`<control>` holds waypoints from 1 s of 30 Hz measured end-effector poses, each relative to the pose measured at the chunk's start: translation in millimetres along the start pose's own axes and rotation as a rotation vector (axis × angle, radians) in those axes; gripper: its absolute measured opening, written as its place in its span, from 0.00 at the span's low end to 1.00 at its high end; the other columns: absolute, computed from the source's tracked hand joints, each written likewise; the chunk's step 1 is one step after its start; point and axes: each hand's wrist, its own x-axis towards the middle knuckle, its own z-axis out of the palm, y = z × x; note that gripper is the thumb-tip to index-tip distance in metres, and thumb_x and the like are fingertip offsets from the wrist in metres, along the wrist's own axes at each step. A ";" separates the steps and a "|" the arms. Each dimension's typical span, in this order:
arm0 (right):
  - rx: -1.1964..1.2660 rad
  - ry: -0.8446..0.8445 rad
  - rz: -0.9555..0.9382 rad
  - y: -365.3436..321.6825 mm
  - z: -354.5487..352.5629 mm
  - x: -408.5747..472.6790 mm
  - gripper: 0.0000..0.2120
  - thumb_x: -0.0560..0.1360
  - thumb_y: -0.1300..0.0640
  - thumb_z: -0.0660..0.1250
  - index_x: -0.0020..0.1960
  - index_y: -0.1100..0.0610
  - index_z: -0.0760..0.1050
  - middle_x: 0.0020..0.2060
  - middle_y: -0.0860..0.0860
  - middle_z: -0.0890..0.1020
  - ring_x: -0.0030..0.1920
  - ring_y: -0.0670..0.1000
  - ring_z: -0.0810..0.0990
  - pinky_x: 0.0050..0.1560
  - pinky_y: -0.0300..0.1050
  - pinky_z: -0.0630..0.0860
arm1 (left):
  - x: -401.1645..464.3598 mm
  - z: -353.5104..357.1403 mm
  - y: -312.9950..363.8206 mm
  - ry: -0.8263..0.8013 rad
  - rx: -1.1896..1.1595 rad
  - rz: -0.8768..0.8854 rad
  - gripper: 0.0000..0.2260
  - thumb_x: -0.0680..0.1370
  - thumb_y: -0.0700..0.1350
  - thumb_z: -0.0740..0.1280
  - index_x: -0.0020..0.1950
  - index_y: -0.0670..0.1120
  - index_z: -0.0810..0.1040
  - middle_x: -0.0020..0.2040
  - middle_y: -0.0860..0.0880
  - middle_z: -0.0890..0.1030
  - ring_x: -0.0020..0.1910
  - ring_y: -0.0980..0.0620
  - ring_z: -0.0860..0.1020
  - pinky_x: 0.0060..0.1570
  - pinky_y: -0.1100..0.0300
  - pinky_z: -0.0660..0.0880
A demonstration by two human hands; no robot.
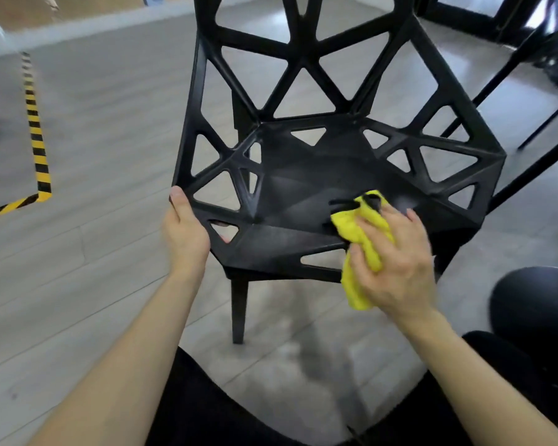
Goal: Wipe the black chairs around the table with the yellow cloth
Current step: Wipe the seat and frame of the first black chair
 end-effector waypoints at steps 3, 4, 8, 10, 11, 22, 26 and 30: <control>-0.056 0.103 0.305 12.8 -3.1 6.1 0.16 0.80 0.52 0.68 0.65 0.56 0.84 0.68 0.63 0.79 0.72 0.63 0.74 0.73 0.66 0.71 | 8.6 2.4 -2.0 -0.057 -0.039 -0.043 0.28 0.80 0.78 0.48 0.66 0.67 0.77 0.61 0.52 0.85 0.60 0.44 0.84 0.66 0.44 0.79; -0.032 0.105 0.252 -9.3 5.6 1.6 0.16 0.80 0.53 0.68 0.65 0.56 0.84 0.68 0.63 0.79 0.71 0.64 0.75 0.72 0.65 0.72 | 6.7 1.7 -3.4 -0.015 0.031 -0.030 0.25 0.82 0.75 0.48 0.68 0.65 0.76 0.62 0.47 0.84 0.60 0.41 0.84 0.65 0.42 0.79; 0.120 -0.101 -0.245 -111.0 43.4 -11.2 0.18 0.80 0.52 0.68 0.68 0.54 0.83 0.70 0.61 0.79 0.73 0.65 0.76 0.76 0.62 0.69 | -24.7 -1.1 0.9 0.255 0.456 0.605 0.21 0.85 0.50 0.63 0.76 0.42 0.72 0.70 0.41 0.75 0.70 0.39 0.73 0.71 0.45 0.68; 0.161 -0.191 -0.357 -107.7 44.1 -9.4 0.18 0.81 0.53 0.66 0.69 0.54 0.82 0.72 0.61 0.78 0.75 0.63 0.74 0.77 0.61 0.67 | -31.1 8.2 7.4 0.062 0.515 0.915 0.14 0.87 0.46 0.61 0.70 0.43 0.77 0.67 0.43 0.78 0.69 0.40 0.74 0.72 0.45 0.68; 0.160 -0.180 -0.356 -86.9 38.4 -7.1 0.19 0.80 0.53 0.67 0.69 0.55 0.82 0.72 0.61 0.78 0.75 0.63 0.74 0.77 0.61 0.68 | -32.6 17.9 13.8 -0.081 0.536 0.950 0.14 0.88 0.47 0.59 0.68 0.43 0.79 0.65 0.44 0.80 0.68 0.41 0.75 0.72 0.45 0.69; 0.141 -0.005 0.184 14.4 -17.0 22.6 0.17 0.77 0.60 0.71 0.63 0.50 0.85 0.70 0.57 0.79 0.74 0.61 0.74 0.75 0.60 0.71 | -38.0 56.8 8.6 -0.433 0.876 0.939 0.15 0.87 0.51 0.58 0.57 0.47 0.82 0.56 0.49 0.83 0.57 0.45 0.77 0.64 0.45 0.72; 0.267 -0.256 -0.198 -64.9 11.6 10.5 0.21 0.76 0.58 0.72 0.69 0.55 0.82 0.71 0.59 0.79 0.76 0.62 0.72 0.77 0.59 0.67 | -30.4 51.7 6.5 -0.458 0.847 0.905 0.16 0.81 0.46 0.57 0.62 0.46 0.82 0.61 0.47 0.84 0.61 0.41 0.78 0.62 0.44 0.74; 0.111 -0.202 -0.214 40.6 -2.5 43.5 0.17 0.76 0.59 0.71 0.64 0.49 0.85 0.69 0.55 0.81 0.76 0.61 0.71 0.78 0.66 0.65 | -36.2 51.7 8.1 -0.439 0.888 0.928 0.14 0.82 0.46 0.57 0.60 0.48 0.81 0.60 0.50 0.82 0.60 0.44 0.77 0.62 0.46 0.74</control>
